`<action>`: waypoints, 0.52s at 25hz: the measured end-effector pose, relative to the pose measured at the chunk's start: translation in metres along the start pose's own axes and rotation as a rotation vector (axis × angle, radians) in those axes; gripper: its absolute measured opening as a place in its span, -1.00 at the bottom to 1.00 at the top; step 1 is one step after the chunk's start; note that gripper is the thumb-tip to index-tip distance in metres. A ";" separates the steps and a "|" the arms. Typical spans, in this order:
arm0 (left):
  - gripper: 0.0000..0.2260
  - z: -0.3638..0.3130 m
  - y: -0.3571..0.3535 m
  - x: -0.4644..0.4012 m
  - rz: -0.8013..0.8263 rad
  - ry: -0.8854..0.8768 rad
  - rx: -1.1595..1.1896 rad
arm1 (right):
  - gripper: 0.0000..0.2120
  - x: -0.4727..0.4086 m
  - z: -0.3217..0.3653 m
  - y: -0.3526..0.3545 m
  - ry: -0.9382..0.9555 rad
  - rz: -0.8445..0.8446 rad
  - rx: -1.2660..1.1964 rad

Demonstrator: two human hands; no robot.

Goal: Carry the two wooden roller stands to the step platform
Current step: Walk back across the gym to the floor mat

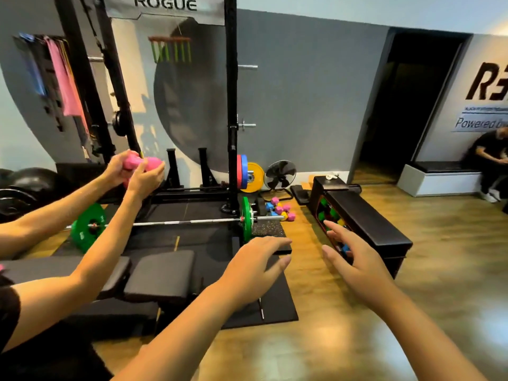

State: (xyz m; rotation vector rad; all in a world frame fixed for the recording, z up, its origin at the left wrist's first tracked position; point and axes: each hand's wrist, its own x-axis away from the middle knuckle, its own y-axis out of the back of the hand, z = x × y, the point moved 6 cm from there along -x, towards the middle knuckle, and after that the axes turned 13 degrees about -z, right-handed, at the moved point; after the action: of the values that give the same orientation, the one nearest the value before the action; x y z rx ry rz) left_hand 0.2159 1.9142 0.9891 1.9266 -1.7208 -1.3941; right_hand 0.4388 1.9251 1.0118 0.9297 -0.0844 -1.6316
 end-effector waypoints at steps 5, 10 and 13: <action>-0.58 -0.067 -0.007 0.011 -0.053 -0.001 0.020 | -0.50 0.008 -0.010 0.050 0.043 0.026 -0.032; -0.59 -0.107 0.002 0.053 -0.143 0.054 0.003 | -0.51 0.043 -0.003 0.077 0.135 0.114 -0.068; -0.60 -0.123 0.012 0.080 -0.166 0.091 0.036 | -0.58 0.066 0.009 0.082 0.162 0.160 -0.105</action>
State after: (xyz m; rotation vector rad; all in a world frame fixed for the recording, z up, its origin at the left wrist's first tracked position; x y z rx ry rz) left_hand 0.2884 1.7906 1.0224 2.1610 -1.5873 -1.3128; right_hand 0.4997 1.8404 1.0265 0.9466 0.0370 -1.3961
